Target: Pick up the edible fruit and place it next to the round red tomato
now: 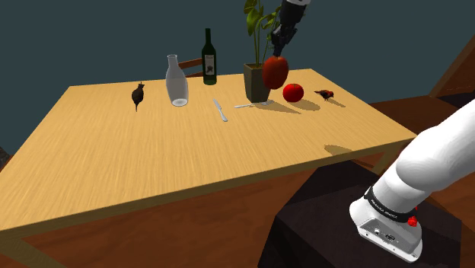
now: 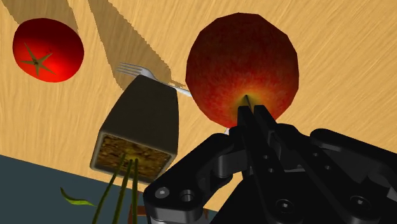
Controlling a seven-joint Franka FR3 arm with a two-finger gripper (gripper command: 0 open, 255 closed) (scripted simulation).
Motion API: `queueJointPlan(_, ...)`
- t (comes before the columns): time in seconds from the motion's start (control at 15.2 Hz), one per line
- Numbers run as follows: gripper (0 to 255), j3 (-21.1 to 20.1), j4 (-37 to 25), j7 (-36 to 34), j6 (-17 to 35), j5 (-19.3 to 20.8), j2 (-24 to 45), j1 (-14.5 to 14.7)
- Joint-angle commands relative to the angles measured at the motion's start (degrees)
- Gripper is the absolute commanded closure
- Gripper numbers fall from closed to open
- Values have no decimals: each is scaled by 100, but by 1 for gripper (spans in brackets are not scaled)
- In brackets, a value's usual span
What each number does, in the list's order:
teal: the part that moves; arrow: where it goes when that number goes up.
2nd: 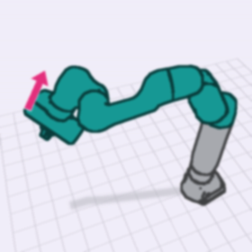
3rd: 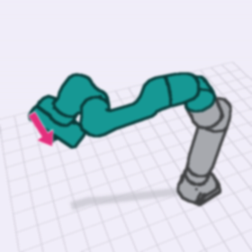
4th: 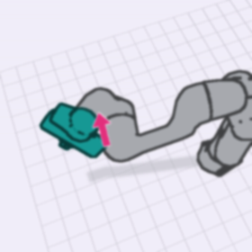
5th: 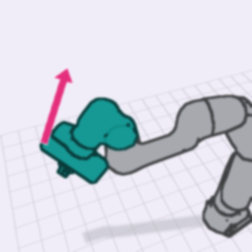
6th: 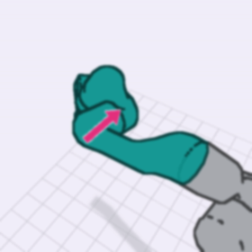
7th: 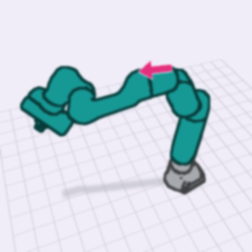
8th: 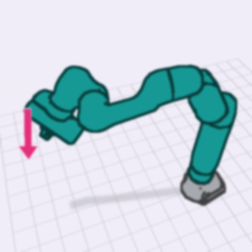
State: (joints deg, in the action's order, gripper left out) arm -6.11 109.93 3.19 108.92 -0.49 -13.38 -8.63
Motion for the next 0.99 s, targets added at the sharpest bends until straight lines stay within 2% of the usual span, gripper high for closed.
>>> queueJointPlan(0.0,255,168,-255,275,-19,2,233,-104)
queueJointPlan(0.4,255,598,-959,1020,-93,-74,871,-402)
queueJointPlan(0.66,255,866,-1654,1541,-225,-188,1450,-636)
queueJointPlan(0.92,255,861,-1293,1551,94,-190,1408,-638)
